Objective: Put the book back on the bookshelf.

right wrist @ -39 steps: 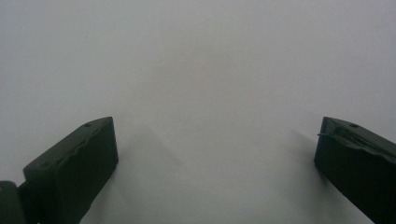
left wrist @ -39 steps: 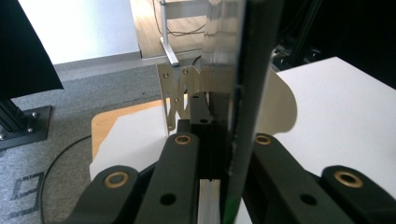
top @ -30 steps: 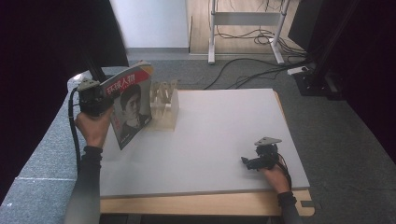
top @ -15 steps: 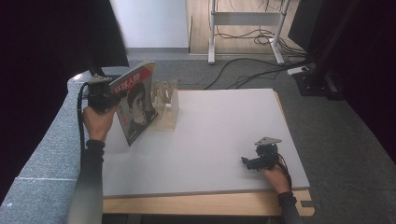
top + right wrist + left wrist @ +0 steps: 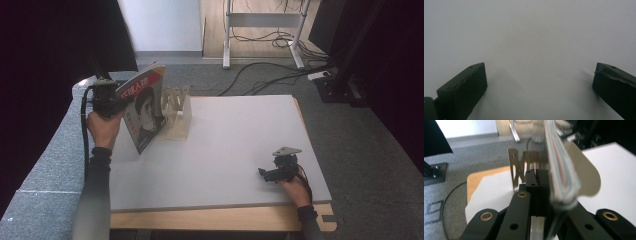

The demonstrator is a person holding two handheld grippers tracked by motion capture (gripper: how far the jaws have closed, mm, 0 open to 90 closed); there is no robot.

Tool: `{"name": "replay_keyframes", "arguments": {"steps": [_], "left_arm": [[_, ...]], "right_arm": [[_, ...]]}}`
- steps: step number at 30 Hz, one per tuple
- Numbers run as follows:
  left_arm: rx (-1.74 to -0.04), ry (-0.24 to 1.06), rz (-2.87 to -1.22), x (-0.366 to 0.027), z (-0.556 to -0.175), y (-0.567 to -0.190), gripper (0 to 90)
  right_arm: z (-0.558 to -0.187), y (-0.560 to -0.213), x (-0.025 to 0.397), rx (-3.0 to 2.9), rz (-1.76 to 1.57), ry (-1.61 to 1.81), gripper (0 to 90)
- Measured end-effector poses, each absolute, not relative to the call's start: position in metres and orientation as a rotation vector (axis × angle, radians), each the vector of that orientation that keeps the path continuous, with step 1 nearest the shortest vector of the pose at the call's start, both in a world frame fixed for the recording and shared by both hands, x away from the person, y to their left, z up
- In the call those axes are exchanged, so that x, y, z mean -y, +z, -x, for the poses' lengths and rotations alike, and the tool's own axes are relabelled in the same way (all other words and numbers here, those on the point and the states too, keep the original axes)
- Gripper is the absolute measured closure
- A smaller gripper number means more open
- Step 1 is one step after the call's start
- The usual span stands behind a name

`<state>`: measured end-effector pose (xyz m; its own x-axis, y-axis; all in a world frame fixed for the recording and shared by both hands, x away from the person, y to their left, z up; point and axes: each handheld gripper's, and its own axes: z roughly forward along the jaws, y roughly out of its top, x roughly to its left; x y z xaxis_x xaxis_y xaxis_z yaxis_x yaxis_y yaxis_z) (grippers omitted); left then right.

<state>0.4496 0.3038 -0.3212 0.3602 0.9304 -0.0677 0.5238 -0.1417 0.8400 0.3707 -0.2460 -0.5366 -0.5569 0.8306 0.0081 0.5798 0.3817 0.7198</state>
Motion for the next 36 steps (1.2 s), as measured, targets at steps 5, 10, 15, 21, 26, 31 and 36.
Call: {"name": "replay_keyframes", "arguments": {"steps": [5, 10, 15, 21, 26, 31, 36], "left_arm": [[-1.281, 0.662, -1.761, -0.301, -0.455, -0.335, 86.5], [-1.317, 0.691, -1.748, -0.309, -0.455, -0.34, 78.4], [-1.315, 0.676, -1.751, -0.315, -0.456, -0.342, 64.9], [-1.288, 0.689, -1.75, -0.317, -0.451, -0.344, 44.1], [-1.251, 0.698, -1.767, -0.316, -0.444, -0.345, 29.7], [-1.24, 0.655, -1.791, -0.317, -0.437, -0.347, 21.9], [-1.237, 0.662, -1.813, -0.319, -0.428, -0.348, 14.8]], "right_arm": [[-0.371, -0.537, 0.246, -2.293, -1.226, 0.98, 0.0], [-0.371, -0.537, 0.246, -2.293, -1.228, 0.98, 0.0], [-0.371, -0.536, 0.246, -2.293, -1.226, 0.978, 0.0], [-0.371, -0.536, 0.246, -2.292, -1.223, 0.978, 0.0], [-0.371, -0.536, 0.246, -2.292, -1.221, 0.978, 0.0], [-0.371, -0.536, 0.246, -2.292, -1.222, 0.977, 0.0], [-0.371, -0.536, 0.246, -2.291, -1.223, 0.977, 0.0]]}}
